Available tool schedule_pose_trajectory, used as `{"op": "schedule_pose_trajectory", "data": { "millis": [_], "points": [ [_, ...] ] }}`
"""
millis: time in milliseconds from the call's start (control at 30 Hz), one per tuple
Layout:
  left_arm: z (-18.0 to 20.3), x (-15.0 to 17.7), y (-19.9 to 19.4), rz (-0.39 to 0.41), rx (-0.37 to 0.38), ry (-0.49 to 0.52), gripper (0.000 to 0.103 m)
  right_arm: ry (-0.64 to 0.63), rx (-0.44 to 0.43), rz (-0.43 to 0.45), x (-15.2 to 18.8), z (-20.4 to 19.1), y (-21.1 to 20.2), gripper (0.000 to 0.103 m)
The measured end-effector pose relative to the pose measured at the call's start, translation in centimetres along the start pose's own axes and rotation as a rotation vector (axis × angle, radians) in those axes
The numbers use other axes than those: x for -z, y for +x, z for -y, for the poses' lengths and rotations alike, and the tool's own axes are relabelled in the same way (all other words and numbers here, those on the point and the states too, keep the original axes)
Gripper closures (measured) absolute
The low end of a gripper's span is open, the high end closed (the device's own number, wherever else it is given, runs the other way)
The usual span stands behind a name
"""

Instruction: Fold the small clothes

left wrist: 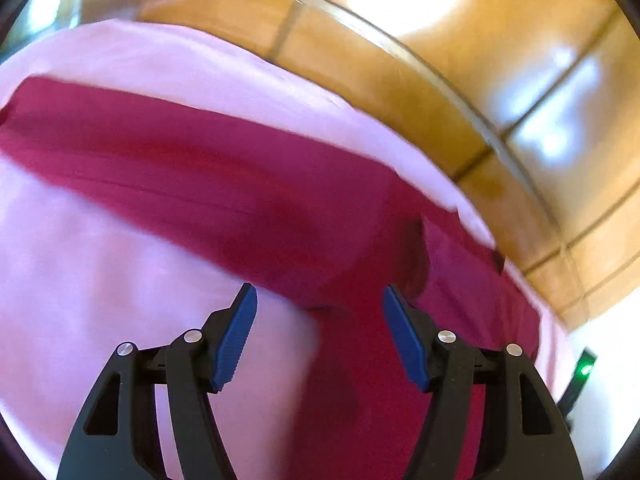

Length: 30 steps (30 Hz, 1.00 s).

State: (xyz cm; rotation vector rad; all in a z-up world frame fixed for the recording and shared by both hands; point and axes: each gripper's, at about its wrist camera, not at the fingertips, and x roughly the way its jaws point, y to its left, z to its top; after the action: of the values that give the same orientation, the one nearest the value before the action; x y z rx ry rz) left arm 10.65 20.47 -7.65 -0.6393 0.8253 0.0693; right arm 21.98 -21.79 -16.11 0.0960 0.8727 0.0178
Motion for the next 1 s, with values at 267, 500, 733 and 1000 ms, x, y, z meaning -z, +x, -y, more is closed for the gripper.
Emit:
{"op": "schedule_pose_trajectory", "data": {
  "millis": [267, 500, 733, 1000],
  "points": [
    [-10.4, -4.1, -3.4, 0.115, -0.201, -0.223, 0.044, -0.008, 0.014, 0.01, 0.1, -0.4, -0.1, 0.002],
    [-17.6, -7.7, -3.5, 0.159, -0.266, -0.437, 0.046, -0.007, 0.012, 0.013, 0.1, -0.4, -0.1, 0.002],
    [-17.0, -9.9, -1.4, 0.169, -0.331, -0.435, 0.094, -0.005, 0.011, 0.015, 0.2, -0.3, -0.1, 0.002],
    [-5.1, -9.8, -3.1, 0.261, -0.191, -0.066, 0.094, -0.005, 0.01, 0.016, 0.1, -0.4, -0.1, 0.002]
  ]
}}
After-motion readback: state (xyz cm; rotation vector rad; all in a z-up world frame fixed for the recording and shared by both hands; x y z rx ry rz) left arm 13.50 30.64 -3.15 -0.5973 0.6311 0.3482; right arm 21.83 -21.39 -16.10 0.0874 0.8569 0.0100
